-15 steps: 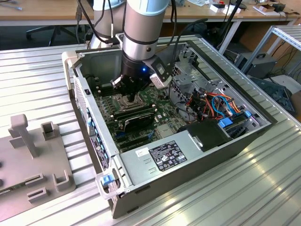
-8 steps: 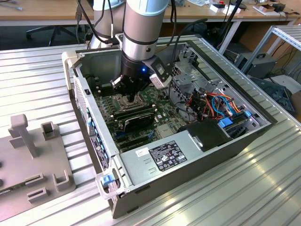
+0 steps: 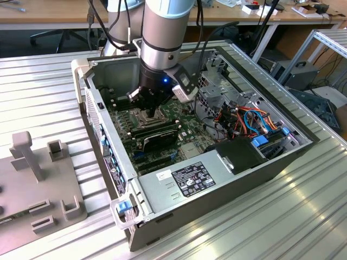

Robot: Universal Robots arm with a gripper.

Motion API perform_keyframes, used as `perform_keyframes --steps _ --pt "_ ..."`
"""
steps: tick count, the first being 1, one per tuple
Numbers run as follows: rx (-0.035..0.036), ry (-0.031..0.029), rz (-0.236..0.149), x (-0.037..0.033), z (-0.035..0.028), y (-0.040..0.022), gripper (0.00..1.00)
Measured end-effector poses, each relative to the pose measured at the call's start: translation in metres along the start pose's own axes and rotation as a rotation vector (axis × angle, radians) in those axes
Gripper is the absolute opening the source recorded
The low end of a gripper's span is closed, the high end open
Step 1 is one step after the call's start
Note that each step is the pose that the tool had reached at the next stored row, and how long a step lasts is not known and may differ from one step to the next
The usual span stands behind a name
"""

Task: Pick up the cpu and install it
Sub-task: 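Install the second cpu locking lever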

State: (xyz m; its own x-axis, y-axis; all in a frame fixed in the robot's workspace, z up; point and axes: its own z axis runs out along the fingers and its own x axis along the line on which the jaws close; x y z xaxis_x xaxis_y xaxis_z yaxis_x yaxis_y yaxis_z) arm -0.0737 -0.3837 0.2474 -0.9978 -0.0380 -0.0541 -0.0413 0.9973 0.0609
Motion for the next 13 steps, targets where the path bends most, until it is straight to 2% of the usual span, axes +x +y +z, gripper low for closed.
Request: perform_keyframes --steps 4,8,13 --pt "0.0003 -0.0044 0.0 0.0037 0.0013 0.0001 0.11" --pt "0.0005 -0.0089 0.0 0.0049 0.0061 -0.0002 0.11" --pt "0.0005 -0.0113 -0.001 0.0066 0.012 -0.0005 0.11"
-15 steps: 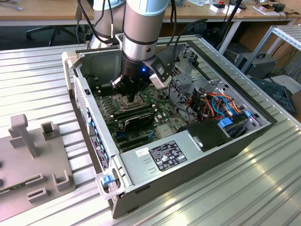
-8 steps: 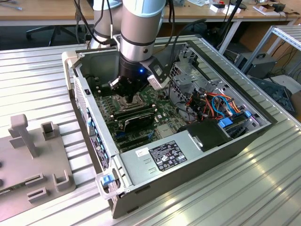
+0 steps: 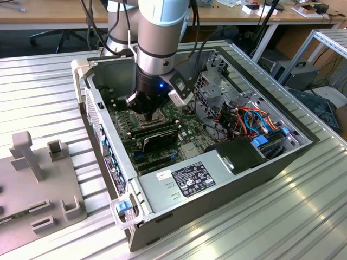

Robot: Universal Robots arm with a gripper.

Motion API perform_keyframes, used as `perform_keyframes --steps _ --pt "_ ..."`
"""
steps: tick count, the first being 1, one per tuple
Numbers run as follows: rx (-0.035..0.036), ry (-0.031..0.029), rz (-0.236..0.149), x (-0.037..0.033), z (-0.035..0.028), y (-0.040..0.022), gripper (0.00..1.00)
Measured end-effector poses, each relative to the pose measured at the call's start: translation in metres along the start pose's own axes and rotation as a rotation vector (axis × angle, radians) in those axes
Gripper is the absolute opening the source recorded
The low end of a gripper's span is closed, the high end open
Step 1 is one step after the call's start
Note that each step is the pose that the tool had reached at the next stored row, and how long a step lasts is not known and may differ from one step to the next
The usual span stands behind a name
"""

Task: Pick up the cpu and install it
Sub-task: 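Install the second cpu locking lever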

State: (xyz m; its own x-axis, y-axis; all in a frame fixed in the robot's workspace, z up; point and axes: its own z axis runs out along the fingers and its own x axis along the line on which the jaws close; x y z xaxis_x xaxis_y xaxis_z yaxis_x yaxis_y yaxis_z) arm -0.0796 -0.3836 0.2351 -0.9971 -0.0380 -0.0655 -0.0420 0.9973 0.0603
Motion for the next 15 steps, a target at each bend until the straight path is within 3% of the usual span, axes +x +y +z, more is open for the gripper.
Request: perform_keyframes --steps 15 --pt "0.0001 -0.0009 0.0 0.0055 0.0112 -0.0005 0.11"
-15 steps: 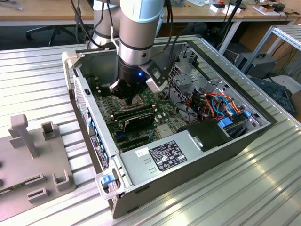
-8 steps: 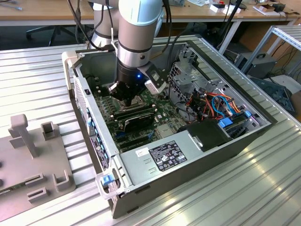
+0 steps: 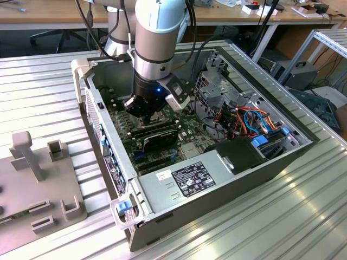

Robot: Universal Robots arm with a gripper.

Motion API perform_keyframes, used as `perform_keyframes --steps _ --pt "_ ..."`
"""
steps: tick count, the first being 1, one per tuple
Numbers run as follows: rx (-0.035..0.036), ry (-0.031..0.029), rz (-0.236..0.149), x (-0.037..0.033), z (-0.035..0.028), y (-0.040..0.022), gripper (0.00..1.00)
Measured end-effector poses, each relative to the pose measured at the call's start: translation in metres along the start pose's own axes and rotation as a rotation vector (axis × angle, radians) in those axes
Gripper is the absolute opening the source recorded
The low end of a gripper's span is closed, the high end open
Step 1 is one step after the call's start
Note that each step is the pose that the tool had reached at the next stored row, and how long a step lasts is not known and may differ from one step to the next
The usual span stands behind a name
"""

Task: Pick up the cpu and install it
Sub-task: 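Install the second cpu locking lever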

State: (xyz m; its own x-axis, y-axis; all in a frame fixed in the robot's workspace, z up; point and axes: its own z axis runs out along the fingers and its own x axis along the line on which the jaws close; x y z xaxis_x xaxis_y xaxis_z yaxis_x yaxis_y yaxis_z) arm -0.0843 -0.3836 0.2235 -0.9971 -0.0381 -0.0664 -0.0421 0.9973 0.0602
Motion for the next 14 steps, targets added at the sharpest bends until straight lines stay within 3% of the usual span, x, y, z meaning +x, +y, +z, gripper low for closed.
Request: perform_keyframes --steps 14 --pt "-0.0005 -0.0006 0.0 0.0049 0.0095 -0.0004 0.11"
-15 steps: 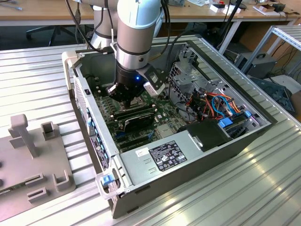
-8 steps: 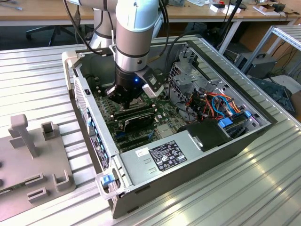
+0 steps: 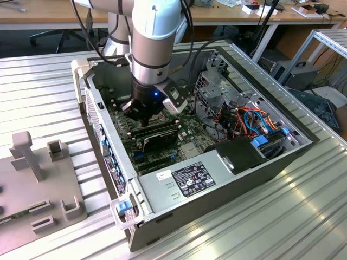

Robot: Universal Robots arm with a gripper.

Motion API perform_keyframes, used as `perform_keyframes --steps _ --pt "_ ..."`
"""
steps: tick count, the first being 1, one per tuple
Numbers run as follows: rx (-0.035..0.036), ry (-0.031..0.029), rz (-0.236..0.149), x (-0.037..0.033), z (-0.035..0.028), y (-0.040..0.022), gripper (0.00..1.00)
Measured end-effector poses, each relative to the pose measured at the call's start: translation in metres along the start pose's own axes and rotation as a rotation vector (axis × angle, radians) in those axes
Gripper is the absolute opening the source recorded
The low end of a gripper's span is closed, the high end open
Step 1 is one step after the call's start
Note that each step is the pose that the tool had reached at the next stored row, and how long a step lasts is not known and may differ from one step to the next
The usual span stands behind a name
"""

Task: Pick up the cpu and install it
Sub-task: 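Install the second cpu locking lever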

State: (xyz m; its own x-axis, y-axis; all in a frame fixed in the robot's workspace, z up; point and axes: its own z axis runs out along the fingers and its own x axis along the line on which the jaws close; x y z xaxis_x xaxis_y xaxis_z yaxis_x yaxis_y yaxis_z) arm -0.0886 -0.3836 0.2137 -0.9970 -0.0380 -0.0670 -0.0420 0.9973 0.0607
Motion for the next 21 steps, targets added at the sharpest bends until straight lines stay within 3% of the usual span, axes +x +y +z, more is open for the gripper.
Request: perform_keyframes --steps 12,21 --pt "-0.0006 -0.0001 0.0 0.0016 0.0045 0.0003 0.11" --pt "-0.0016 0.0 0.0 0.0014 0.0048 0.0044 0.11"
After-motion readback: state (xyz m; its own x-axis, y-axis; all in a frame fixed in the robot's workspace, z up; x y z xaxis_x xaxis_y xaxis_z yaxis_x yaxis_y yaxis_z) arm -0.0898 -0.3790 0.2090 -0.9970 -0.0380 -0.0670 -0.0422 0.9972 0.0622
